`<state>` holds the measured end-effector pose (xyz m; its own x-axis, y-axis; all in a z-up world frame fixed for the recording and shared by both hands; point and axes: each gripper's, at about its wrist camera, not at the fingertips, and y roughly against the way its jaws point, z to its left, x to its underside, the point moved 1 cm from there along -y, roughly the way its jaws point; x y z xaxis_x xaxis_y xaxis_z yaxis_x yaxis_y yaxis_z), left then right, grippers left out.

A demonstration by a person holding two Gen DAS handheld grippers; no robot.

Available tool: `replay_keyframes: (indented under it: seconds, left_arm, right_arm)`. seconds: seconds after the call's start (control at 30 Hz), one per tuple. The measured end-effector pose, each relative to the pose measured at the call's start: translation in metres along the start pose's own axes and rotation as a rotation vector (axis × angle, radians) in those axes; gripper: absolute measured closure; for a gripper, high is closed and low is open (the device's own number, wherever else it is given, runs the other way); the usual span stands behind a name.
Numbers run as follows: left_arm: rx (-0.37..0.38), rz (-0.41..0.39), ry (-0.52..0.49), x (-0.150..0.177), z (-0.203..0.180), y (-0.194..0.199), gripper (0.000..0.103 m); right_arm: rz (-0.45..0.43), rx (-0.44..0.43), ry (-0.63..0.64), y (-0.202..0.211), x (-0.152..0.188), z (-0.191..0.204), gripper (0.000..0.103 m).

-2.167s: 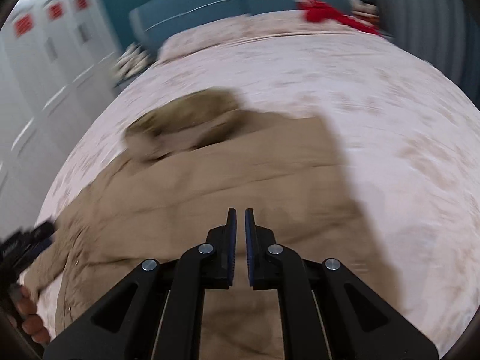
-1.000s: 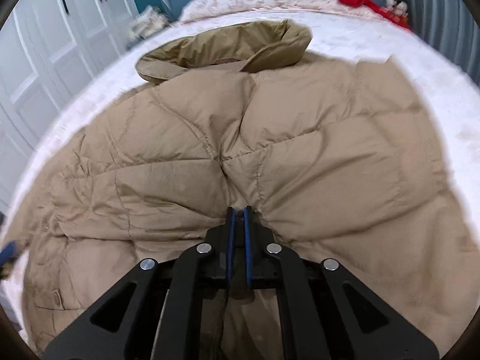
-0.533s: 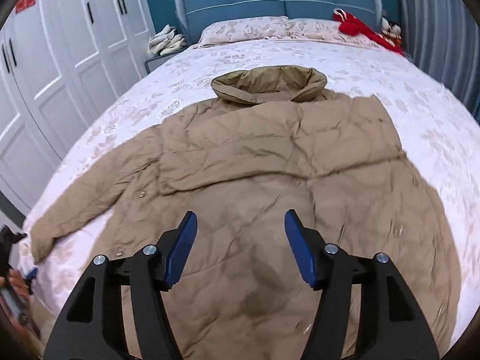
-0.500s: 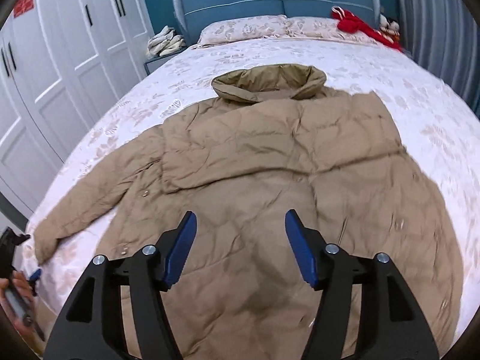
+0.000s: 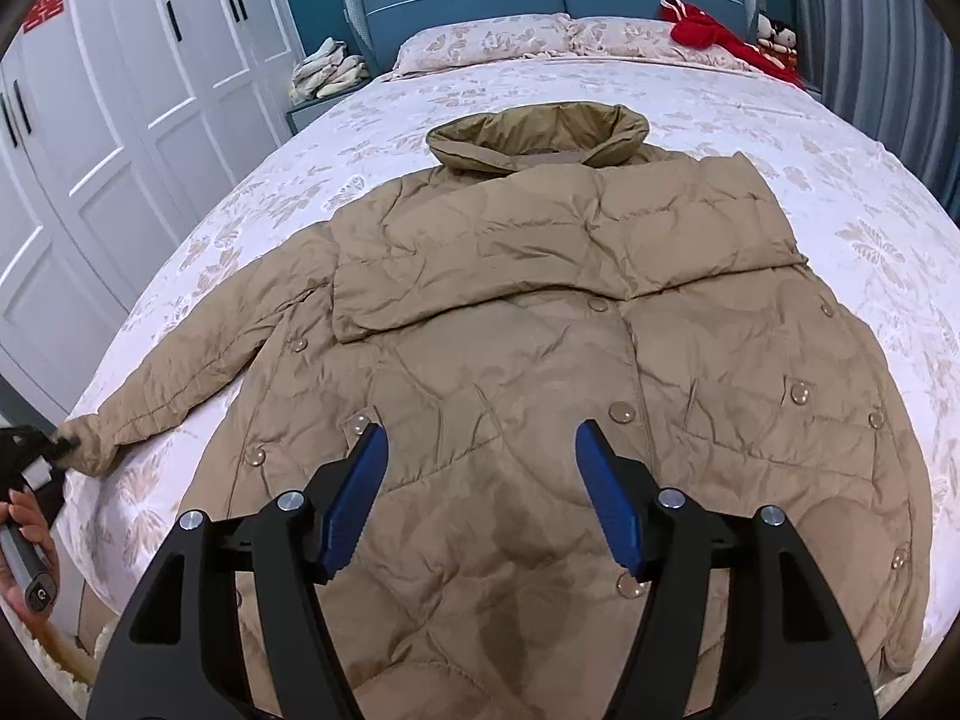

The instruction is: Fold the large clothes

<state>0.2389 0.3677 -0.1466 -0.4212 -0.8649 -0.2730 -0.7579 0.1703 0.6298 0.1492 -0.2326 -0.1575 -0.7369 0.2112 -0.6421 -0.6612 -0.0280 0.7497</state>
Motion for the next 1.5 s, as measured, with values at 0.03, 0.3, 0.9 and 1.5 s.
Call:
replay_keyframes:
  seconds: [0.03,0.3,0.9,1.5]
  left_arm:
    - [0.009,-0.017,-0.039,0.002,-0.013,0.005,0.1]
    - [0.287,-0.023,-0.453,0.085,-0.197,0.034,0.101]
    - [0.41,0.324,-0.93,0.446,-0.403,-0.082,0.102]
    - [0.341,0.551,-0.75,0.518,-0.32,-0.137,0.043]
  right_arm:
    - [0.001,0.0,-0.005,0.0,0.0,-0.002,0.04]
    - [-0.025,0.003,-0.024,0.008,-0.002,-0.021,0.04]
    - [-0.057,0.064,-0.17,0.03,-0.003,-0.124,0.039]
    - [-0.091,0.121,-0.317,0.037,-0.017,-0.208,0.035]
